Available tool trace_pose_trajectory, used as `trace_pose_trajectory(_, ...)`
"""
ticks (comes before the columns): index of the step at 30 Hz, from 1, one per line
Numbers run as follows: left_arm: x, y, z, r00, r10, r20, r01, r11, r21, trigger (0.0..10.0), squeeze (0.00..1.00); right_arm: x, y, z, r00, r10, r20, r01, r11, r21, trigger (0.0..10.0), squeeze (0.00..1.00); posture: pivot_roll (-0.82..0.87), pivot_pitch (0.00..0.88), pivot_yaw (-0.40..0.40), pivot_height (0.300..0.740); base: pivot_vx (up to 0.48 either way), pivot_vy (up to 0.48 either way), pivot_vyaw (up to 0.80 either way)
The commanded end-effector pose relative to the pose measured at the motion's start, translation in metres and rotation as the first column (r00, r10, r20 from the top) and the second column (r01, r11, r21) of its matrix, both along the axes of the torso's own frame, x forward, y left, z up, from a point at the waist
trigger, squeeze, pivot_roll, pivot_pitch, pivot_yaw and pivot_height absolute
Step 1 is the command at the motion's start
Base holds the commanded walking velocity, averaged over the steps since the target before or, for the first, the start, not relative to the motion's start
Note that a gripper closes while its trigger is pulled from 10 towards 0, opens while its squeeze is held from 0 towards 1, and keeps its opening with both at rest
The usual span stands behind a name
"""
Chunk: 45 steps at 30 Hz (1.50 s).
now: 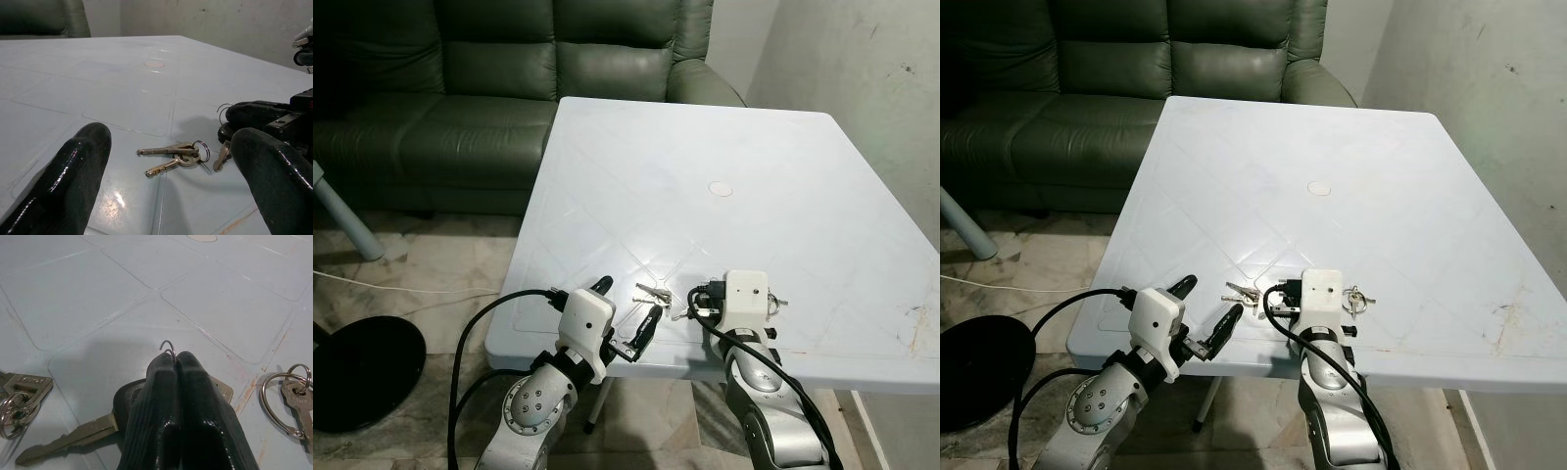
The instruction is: Hang keys on a hook
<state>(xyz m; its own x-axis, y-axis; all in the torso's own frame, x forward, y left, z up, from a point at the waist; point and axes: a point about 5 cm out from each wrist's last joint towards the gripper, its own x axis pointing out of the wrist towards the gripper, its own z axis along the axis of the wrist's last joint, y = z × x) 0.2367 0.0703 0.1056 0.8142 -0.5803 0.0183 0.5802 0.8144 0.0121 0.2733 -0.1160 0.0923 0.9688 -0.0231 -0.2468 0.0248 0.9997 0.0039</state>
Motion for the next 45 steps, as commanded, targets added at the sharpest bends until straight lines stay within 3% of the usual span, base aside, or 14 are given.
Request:
trace_pose_trajectory(1, -0.002, -0.001, 0.002, 1.000, -0.004, 0.011, 0.004, 1.000, 0.006, 10.0, 0.00, -0.001, -0.001, 0.004, 1.000, 0.001, 0.028, -0.001, 1.000, 0.006, 0.0, 0.00, 0.03, 0.074, -0.076, 0.740, 0.000, 0.000, 0.00)
trace_pose_trajectory(7, -0.001, 0.000, 0.002, 1.000, 0.003, 0.008, -0.003, 1.000, 0.007, 10.0, 0.00, 0.000, -0.002, 0.008, 0.999, 0.011, 0.046, -0.013, 0.999, 0.043, 0.0, 0.00, 0.03, 0.071, -0.074, 0.740, 0.000, 0.000, 0.00)
trace_pose_trajectory(9, 0.001, 0.002, 0.002, 1.000, 0.024, -0.002, -0.024, 1.000, -0.013, 10.0, 0.00, 0.005, -0.009, 0.017, 0.992, -0.006, 0.124, 0.004, 1.000, 0.017, 0.0, 0.00, 0.03, 0.071, -0.074, 0.740, 0.000, 0.000, 0.00)
trace_pose_trajectory(12, 0.004, 0.005, 0.003, 0.999, 0.051, -0.007, -0.051, 0.998, -0.036, 10.0, 0.00, 0.008, -0.015, 0.021, 0.989, -0.021, 0.146, 0.012, 0.998, 0.060, 0.0, 0.00, 0.03, 0.071, -0.074, 0.740, 0.000, 0.000, 0.00)
trace_pose_trajectory(14, 0.011, 0.012, 0.009, 0.995, 0.098, -0.021, -0.100, 0.990, -0.100, 10.0, 0.00, 0.014, -0.024, 0.035, 0.971, -0.006, 0.240, 0.006, 1.000, 0.000, 0.0, 0.00, 0.03, 0.064, -0.073, 0.740, 0.000, 0.000, 0.00)
trace_pose_trajectory(15, 0.015, 0.016, 0.012, 0.992, 0.124, -0.027, -0.126, 0.983, -0.134, 10.0, 0.00, 0.017, -0.027, 0.040, 0.965, 0.007, 0.264, -0.006, 1.000, -0.006, 10.0, 0.00, 0.03, 0.059, -0.071, 0.740, 0.000, 0.000, 0.00)
trace_pose_trajectory(17, 0.023, 0.025, 0.018, 0.986, 0.167, -0.030, -0.169, 0.968, -0.184, 10.0, 0.00, 0.021, -0.031, 0.048, 0.954, 0.040, 0.297, -0.036, 0.999, -0.016, 10.0, 0.00, 0.03, 0.057, -0.069, 0.740, 0.000, 0.000, 0.00)
trace_pose_trajectory(19, 0.034, 0.040, 0.025, 0.977, 0.211, -0.018, -0.209, 0.949, -0.235, 10.0, 0.00, 0.021, -0.031, 0.063, 0.904, 0.130, 0.406, -0.158, 0.987, 0.036, 10.0, 0.00, 0.03, 0.050, -0.068, 0.740, 0.000, 0.000, 0.00)
trace_pose_trajectory(20, 0.035, 0.043, 0.025, 0.975, 0.223, -0.016, -0.220, 0.947, -0.232, 10.0, 0.00, 0.021, -0.031, 0.064, 0.901, 0.134, 0.413, -0.162, 0.986, 0.035, 10.0, 0.00, 0.03, 0.048, -0.068, 0.740, 0.000, 0.000, 0.00)
trace_pose_trajectory(21, 0.045, 0.059, 0.029, 0.957, 0.289, -0.019, -0.285, 0.927, -0.244, 10.0, 0.00, 0.023, -0.034, 0.066, 0.900, 0.151, 0.409, -0.165, 0.986, -0.001, 10.0, 0.00, 0.03, 0.045, -0.067, 0.740, 0.000, 0.000, 0.00)
trace_pose_trajectory(22, 0.048, 0.064, 0.030, 0.952, 0.306, -0.020, -0.302, 0.920, -0.249, 10.0, 0.00, 0.024, -0.035, 0.067, 0.898, 0.158, 0.411, -0.166, 0.986, -0.017, 10.0, 0.00, 0.03, 0.045, -0.067, 0.740, 0.000, 0.000, 0.00)
trace_pose_trajectory(28, 0.061, 0.100, 0.053, 0.895, 0.441, 0.065, -0.413, 0.876, -0.250, 10.0, 0.00, 0.025, -0.043, 0.076, 0.865, 0.166, 0.474, -0.186, 0.982, -0.004, 10.0, 0.00, 0.04, 0.028, -0.063, 0.740, 0.000, 0.000, 0.00)
trace_pose_trajectory(36, 0.067, 0.102, 0.052, 0.874, 0.485, 0.040, -0.455, 0.845, -0.281, 10.0, 0.00, 0.027, -0.044, 0.071, 0.874, 0.185, 0.450, -0.199, 0.980, -0.016, 10.0, 0.00, 0.03, 0.010, -0.059, 0.740, 0.000, 0.000, 0.00)
trace_pose_trajectory(45, 0.071, 0.097, 0.052, 0.875, 0.483, 0.037, -0.453, 0.843, -0.289, 10.0, 0.00, 0.030, -0.043, 0.069, 0.876, 0.194, 0.442, -0.207, 0.978, -0.020, 10.0, 0.00, 0.03, 0.000, -0.061, 0.740, 0.000, 0.000, -0.48)
